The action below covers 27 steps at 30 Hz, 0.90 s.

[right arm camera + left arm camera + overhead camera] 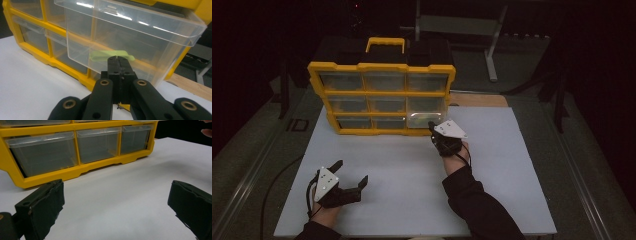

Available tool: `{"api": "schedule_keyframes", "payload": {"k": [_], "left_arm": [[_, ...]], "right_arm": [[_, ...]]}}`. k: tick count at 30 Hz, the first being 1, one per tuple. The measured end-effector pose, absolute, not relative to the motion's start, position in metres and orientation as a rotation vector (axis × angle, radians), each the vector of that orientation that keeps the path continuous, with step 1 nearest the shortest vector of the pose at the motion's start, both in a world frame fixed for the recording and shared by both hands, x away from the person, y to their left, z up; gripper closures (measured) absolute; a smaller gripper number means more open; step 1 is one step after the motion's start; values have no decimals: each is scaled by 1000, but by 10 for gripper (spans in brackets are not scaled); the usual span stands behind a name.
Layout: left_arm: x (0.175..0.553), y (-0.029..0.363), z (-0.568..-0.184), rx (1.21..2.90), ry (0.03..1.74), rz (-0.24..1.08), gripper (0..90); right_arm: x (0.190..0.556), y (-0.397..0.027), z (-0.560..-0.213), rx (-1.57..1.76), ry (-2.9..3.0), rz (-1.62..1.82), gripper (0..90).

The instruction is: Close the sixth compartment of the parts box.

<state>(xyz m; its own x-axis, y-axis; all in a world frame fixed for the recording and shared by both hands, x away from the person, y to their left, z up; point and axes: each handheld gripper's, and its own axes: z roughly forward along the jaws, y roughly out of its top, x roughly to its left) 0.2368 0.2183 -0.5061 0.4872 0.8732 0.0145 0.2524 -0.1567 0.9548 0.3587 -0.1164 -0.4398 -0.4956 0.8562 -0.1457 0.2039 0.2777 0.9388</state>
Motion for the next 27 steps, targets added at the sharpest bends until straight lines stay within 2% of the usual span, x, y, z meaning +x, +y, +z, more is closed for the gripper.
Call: {"api": "schedule_keyframes", "payload": {"k": [27], "left_arm": [[237, 218, -506, 1684, 967, 734, 16]], "right_arm": [[390, -109, -438, 981, 1870, 1214, 900]]}}
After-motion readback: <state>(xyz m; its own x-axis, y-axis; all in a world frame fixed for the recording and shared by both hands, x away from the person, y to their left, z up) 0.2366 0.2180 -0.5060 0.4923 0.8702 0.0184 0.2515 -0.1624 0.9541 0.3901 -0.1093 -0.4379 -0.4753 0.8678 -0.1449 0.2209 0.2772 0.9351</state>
